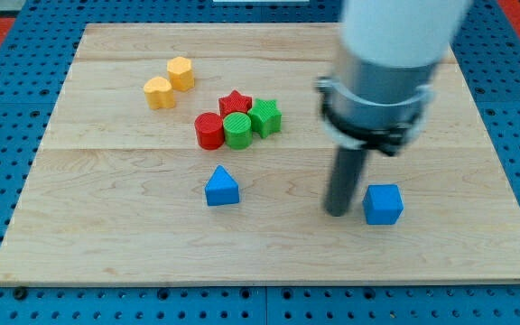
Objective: Move the blue triangle closer to the blue cube
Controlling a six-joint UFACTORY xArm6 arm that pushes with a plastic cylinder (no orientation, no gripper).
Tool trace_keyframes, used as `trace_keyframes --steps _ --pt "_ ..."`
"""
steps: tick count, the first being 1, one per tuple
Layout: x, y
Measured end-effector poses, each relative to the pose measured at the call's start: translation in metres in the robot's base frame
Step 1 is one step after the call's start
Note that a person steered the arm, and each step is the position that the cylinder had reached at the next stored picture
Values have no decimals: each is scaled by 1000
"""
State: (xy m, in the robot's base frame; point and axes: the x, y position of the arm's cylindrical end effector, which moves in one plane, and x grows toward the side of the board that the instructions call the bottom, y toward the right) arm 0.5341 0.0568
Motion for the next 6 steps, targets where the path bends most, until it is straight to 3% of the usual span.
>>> trace_keyframes --steps 1,2,3,4,5,6 --pt "-47 -29" --pt "-65 -88" --pt "-52 -157" --pt "-39 -160" --pt "-20 -106" --pt "6 -108"
